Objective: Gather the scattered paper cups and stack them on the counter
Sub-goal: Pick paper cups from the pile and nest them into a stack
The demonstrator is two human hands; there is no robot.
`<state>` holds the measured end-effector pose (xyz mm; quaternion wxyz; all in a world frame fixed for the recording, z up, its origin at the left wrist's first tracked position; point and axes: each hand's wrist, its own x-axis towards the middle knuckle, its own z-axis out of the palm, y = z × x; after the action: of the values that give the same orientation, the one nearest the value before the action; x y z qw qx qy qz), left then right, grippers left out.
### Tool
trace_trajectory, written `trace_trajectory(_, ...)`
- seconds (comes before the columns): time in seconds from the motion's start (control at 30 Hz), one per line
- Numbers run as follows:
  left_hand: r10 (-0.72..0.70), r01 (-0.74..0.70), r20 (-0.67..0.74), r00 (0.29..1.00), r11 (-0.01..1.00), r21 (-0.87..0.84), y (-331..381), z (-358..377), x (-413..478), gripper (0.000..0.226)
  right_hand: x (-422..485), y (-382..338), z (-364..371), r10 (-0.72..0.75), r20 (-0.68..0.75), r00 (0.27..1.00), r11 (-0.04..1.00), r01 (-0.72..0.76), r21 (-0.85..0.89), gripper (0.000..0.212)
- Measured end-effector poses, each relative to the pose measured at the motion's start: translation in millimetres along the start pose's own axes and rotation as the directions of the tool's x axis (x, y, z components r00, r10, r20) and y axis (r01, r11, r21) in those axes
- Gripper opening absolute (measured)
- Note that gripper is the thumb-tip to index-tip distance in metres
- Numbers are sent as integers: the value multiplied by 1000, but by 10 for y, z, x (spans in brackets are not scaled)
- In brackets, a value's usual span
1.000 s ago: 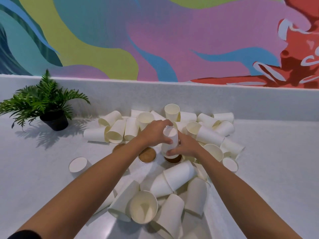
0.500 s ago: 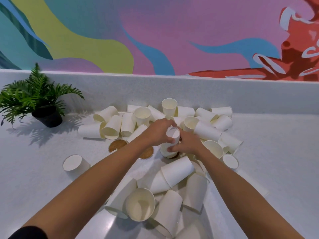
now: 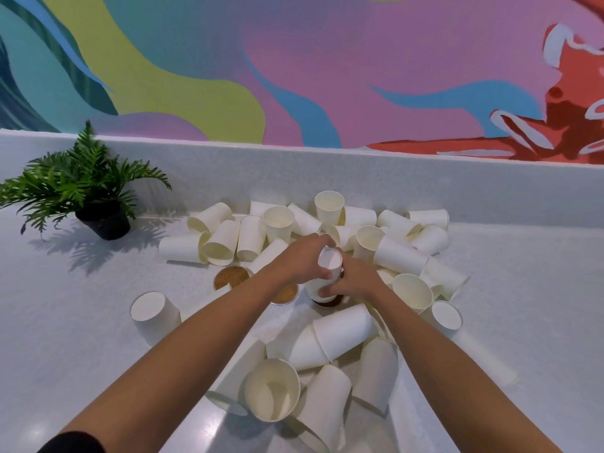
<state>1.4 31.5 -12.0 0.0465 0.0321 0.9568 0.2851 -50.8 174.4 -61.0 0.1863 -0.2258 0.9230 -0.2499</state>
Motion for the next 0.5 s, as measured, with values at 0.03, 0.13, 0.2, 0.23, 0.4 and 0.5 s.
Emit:
trace_trajectory(0.03, -5, 5, -4, 1000, 1000, -8, -15, 1, 0, 62, 17, 3, 1, -1, 7, 1000, 1000, 1, -3, 73)
trace_trajectory(0.13, -6, 6, -10, 1000, 999, -34, -39, -3, 4, 61, 40, 19, -12, -4, 6, 1000, 1000, 4, 15, 67)
trace_trajectory(0.2, -2, 1, -11, 1000, 999, -45, -33, -7, 4, 61, 39, 39, -14, -7, -13, 1000, 999, 7, 42, 64)
trace_trajectory(0.23, 2, -2, -14, 1000, 999, -49, -25, -10, 2, 61, 35, 48, -15, -6, -21, 1000, 999, 7, 50, 64)
trace_trajectory(0.4, 34, -35, -27, 999, 998, -59, 52, -28, 7, 61, -3, 79, -91, -4, -32, 999, 1000, 4, -8, 69)
trace_trajectory(0.5, 42, -43, -20, 999, 998, -44, 91, -14, 14, 61, -39, 81, -129, 1, -29, 1000, 1000, -1, -2, 67)
